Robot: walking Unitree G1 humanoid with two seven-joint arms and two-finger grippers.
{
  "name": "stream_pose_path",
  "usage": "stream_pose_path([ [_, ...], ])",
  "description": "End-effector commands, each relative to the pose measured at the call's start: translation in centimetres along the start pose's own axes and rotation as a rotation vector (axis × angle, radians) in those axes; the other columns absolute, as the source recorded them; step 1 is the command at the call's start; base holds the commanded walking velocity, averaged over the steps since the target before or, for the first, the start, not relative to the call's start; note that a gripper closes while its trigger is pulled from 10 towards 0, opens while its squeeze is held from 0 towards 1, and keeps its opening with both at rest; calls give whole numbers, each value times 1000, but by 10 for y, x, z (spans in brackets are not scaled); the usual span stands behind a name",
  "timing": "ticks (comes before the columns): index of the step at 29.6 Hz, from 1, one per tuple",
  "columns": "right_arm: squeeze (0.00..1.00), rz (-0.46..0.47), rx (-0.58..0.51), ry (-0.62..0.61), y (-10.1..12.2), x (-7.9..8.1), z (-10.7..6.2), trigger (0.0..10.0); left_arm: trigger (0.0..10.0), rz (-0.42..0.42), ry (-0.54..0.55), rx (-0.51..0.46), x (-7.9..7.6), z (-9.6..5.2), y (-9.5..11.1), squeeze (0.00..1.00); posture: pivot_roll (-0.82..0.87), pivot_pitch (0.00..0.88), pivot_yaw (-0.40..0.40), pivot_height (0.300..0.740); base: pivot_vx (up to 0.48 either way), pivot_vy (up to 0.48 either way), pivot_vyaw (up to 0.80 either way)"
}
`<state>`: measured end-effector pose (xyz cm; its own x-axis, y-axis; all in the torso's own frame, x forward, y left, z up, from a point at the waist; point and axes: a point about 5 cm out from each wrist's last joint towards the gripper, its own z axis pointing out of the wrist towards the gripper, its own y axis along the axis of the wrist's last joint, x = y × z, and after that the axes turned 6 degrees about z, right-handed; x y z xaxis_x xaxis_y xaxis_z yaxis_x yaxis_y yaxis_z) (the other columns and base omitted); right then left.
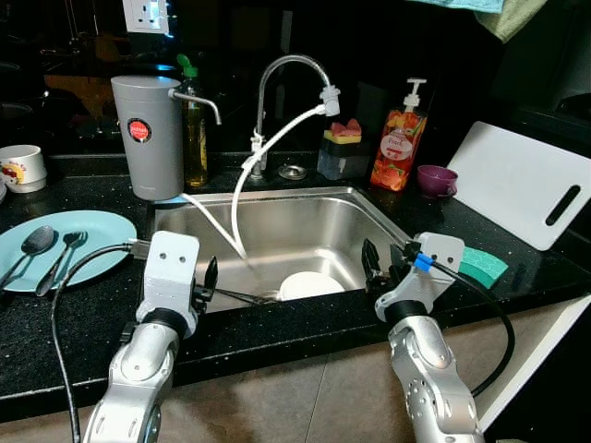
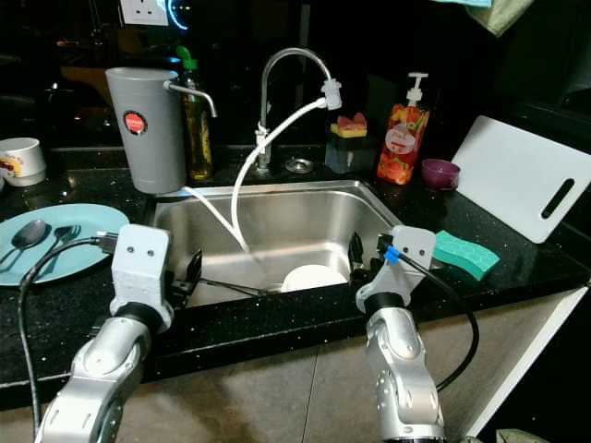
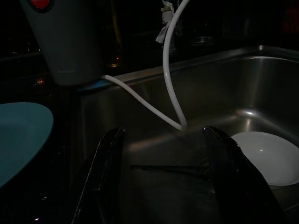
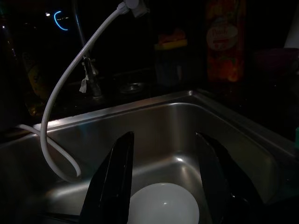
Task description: Kitchen organization
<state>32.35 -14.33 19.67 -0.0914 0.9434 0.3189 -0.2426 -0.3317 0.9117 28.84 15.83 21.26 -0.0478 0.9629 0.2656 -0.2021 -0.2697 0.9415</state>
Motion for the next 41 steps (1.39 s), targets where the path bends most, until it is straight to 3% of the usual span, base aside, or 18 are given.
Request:
stream_pose_path([
  [1, 0, 1, 14, -9, -3, -1, 0, 10000, 10000, 12, 3, 4, 0, 0, 0, 0, 197, 34, -116, 740, 0, 0, 0],
  [41, 0, 0, 10, -2, -2, 0, 1, 10000, 10000, 12, 7, -1, 0, 1, 0, 0, 200, 24, -120, 740, 0, 0, 0],
])
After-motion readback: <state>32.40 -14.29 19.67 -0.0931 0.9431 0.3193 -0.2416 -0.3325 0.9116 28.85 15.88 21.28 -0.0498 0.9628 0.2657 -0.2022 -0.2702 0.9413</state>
